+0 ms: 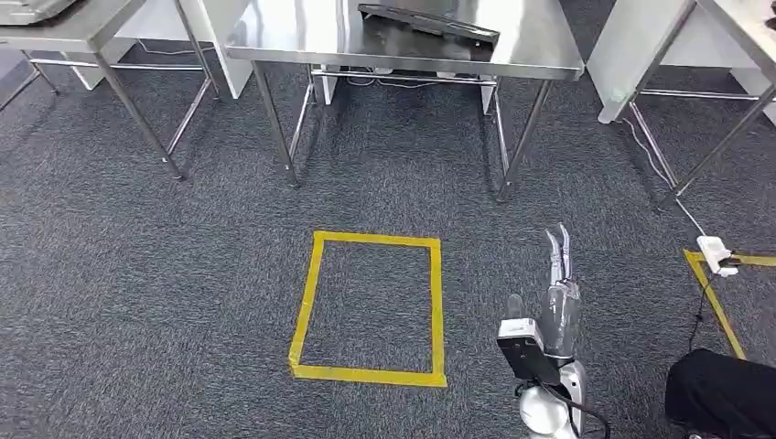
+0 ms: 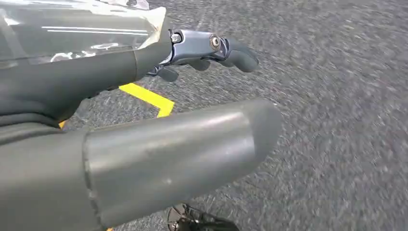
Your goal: Take the parts from the cabinet and place them on the table.
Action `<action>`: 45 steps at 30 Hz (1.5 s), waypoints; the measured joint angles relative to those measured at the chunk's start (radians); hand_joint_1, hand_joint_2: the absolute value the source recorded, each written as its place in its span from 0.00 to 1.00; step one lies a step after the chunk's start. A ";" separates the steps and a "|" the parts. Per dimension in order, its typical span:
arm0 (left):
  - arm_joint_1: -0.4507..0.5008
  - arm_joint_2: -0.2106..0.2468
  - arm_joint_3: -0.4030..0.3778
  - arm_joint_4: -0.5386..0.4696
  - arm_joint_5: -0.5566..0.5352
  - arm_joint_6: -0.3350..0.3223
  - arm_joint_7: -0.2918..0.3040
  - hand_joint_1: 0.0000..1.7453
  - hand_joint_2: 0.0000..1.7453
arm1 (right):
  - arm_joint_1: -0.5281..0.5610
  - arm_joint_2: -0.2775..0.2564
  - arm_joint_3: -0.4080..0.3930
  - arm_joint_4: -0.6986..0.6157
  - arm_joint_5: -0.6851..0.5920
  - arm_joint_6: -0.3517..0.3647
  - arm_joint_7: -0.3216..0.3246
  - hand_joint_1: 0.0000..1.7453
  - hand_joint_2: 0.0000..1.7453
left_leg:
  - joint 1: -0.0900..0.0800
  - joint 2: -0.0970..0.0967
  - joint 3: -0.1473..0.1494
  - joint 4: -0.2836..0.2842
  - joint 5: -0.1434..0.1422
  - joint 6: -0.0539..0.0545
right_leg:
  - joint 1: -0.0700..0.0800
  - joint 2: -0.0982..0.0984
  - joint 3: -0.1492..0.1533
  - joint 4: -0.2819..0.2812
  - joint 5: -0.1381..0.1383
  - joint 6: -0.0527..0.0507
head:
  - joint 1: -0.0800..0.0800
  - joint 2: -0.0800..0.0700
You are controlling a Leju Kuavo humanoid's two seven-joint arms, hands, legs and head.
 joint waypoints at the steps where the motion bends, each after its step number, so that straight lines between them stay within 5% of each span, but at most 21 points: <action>1: -0.001 0.000 0.000 0.000 0.000 0.000 0.000 0.00 0.00 | -0.002 0.000 -0.005 0.004 0.001 0.000 0.000 0.00 0.00 | 0.001 -0.008 -0.004 -0.001 0.004 0.007 | 0.002 0.033 -0.017 0.041 -0.029 -0.005 | 0.003 0.000; 3: -0.002 0.001 0.000 0.000 0.000 0.001 0.000 0.00 0.00 | -0.001 -0.001 -0.014 0.016 -0.003 0.000 0.000 0.00 0.00 | 0.001 -0.027 -0.014 -0.001 0.011 0.014 | -0.005 0.060 -0.092 0.207 -0.106 -0.014 | 0.003 0.000; 5: 0.000 0.001 0.001 0.000 0.001 0.004 0.000 0.00 0.00 | -0.002 -0.001 -0.018 0.031 -0.006 0.001 0.000 0.00 0.00 | 0.001 -0.049 -0.022 0.000 0.017 0.011 | -0.008 0.063 -0.139 0.314 -0.134 -0.006 | 0.003 0.000; 7: 0.003 -0.002 0.002 0.000 0.002 0.004 0.001 0.00 0.00 | -0.006 -0.002 -0.020 0.043 -0.008 0.002 0.000 0.00 0.00 | 0.002 -0.072 -0.024 0.001 0.021 0.006 | -0.013 0.066 -0.088 0.222 -0.089 0.016 | 0.004 0.000; 9: 0.003 -0.004 0.002 0.000 0.002 0.005 0.001 0.00 0.00 | -0.015 -0.002 -0.021 0.049 -0.008 0.004 0.000 0.00 0.00 | 0.004 -0.094 -0.025 0.004 0.025 -0.002 | -0.024 0.096 0.011 0.030 -0.018 0.036 | 0.004 0.000; 10: 0.002 -0.003 0.002 0.000 0.002 0.006 0.001 0.00 0.00 | -0.022 -0.002 -0.021 0.055 -0.007 0.004 0.000 0.00 0.00 | -0.001 -0.101 -0.029 0.010 0.025 -0.010 | -0.030 0.138 0.024 -0.012 -0.018 0.034 | 0.004 0.000; 14: 0.006 -0.003 0.003 0.000 0.002 0.007 0.000 0.00 0.00 | -0.027 -0.002 -0.022 0.070 -0.007 0.004 0.000 0.00 0.00 | 0.003 -0.128 -0.046 0.009 0.039 -0.035 | -0.020 0.100 0.022 -0.008 -0.002 0.001 | 0.003 0.000; 17: 0.005 -0.004 0.011 0.000 0.003 0.007 0.000 0.00 0.00 | -0.030 -0.001 -0.022 0.076 -0.005 0.004 -0.002 0.00 0.00 | 0.004 -0.051 -0.095 0.122 -0.044 -0.044 | -0.024 0.072 0.018 -0.010 0.006 -0.021 | -0.005 0.000; 20: 0.006 -0.006 0.012 0.000 0.002 0.006 0.000 0.00 0.00 | -0.026 -0.003 -0.024 0.085 -0.004 0.003 -0.004 0.00 0.00 | 0.007 -0.039 -0.190 0.334 -0.133 -0.051 | -0.014 0.036 0.008 -0.010 0.007 -0.025 | -0.005 0.000; 23: 0.008 -0.007 0.012 0.000 0.000 0.006 0.000 0.00 0.00 | -0.015 -0.004 -0.025 0.088 -0.008 -0.002 -0.011 0.00 0.00 | 0.006 -0.024 -0.097 0.179 -0.045 -0.041 | -0.010 0.005 0.009 -0.010 0.007 -0.024 | -0.005 0.000; 24: 0.007 -0.007 0.012 0.000 0.000 0.006 0.000 0.00 0.00 | -0.013 -0.004 -0.025 0.088 -0.010 -0.002 -0.013 0.00 0.00 | 0.004 -0.006 -0.051 0.102 -0.017 -0.035 | -0.009 -0.002 0.010 -0.010 0.007 -0.025 | -0.005 0.000; 25: 0.005 -0.007 0.012 0.000 0.000 0.007 0.000 0.00 0.00 | -0.010 -0.005 -0.025 0.088 -0.013 -0.002 -0.016 0.00 0.00 | -0.003 0.050 -0.008 0.021 -0.016 -0.025 | -0.005 -0.011 0.012 -0.010 0.006 -0.024 | -0.005 0.000; 26: 0.003 -0.007 0.012 0.000 0.000 0.007 0.000 0.00 0.00 | -0.005 -0.007 -0.026 0.088 -0.015 -0.002 -0.020 0.00 0.00 | -0.008 0.049 -0.009 0.019 -0.012 -0.020 | 0.007 -0.019 0.009 -0.008 0.003 -0.019 | -0.002 0.000; 30: 0.005 -0.009 0.016 0.000 0.002 0.009 0.000 0.00 0.00 | 0.012 -0.015 -0.023 0.088 -0.032 -0.001 -0.037 0.00 0.00 | -0.002 0.001 -0.009 0.000 0.005 0.005 | 0.009 -0.042 0.009 -0.008 -0.003 -0.001 | -0.003 0.000; 32: 0.005 -0.012 0.016 0.000 0.003 0.013 0.000 0.00 0.00 | 0.016 -0.024 -0.022 0.090 -0.045 -0.001 -0.047 0.00 0.00 | -0.001 -0.012 -0.009 -0.006 0.013 0.017 | -0.003 0.039 -0.023 0.074 -0.053 -0.007 | -0.002 0.000; 34: 0.003 -0.013 0.018 0.000 0.004 0.016 -0.001 0.00 0.00 | 0.025 -0.036 -0.020 0.097 -0.058 -0.001 -0.049 0.00 0.00 | -0.002 -0.037 -0.015 -0.005 0.017 0.019 | -0.009 0.064 -0.094 0.227 -0.114 -0.013 | -0.001 0.000; 36: 0.006 -0.013 0.020 0.001 0.005 0.017 -0.002 0.00 0.00 | 0.025 -0.048 -0.013 0.110 -0.068 -0.003 -0.051 0.00 0.00 | -0.002 -0.065 -0.019 -0.004 0.020 0.016 | -0.011 0.067 -0.137 0.311 -0.129 0.000 | -0.001 0.000; 39: 0.008 -0.014 0.022 0.001 0.005 0.018 -0.002 0.00 0.00 | 0.018 -0.058 -0.004 0.121 -0.076 -0.007 -0.051 0.00 0.00 | 0.000 -0.098 -0.018 -0.001 0.023 0.011 | -0.019 0.071 -0.063 0.154 -0.051 0.032 | -0.001 0.000; 40: 0.007 -0.014 0.023 0.001 0.005 0.019 -0.002 0.00 0.00 | 0.011 -0.063 0.001 0.126 -0.078 -0.009 -0.051 0.00 0.00 | -0.001 -0.114 -0.022 0.004 0.023 0.002 | -0.032 0.118 -0.005 0.031 -0.009 0.045 | -0.001 0.000; 41: 0.005 -0.014 0.025 0.001 0.005 0.020 -0.002 0.00 0.00 | 0.007 -0.065 0.007 0.131 -0.079 -0.012 -0.051 0.00 0.00 | -0.010 -0.123 -0.033 0.022 0.018 -0.007 | -0.030 0.139 -0.001 -0.007 -0.002 0.038 | 0.000 0.000; 45: 0.013 -0.012 0.027 0.001 0.005 0.022 0.005 0.00 0.00 | 0.000 -0.070 0.022 0.143 -0.063 -0.029 -0.043 0.00 0.00 | 0.003 -0.156 -0.048 0.017 0.029 -0.033 | -0.031 0.103 0.000 0.001 0.008 0.001 | -0.009 0.000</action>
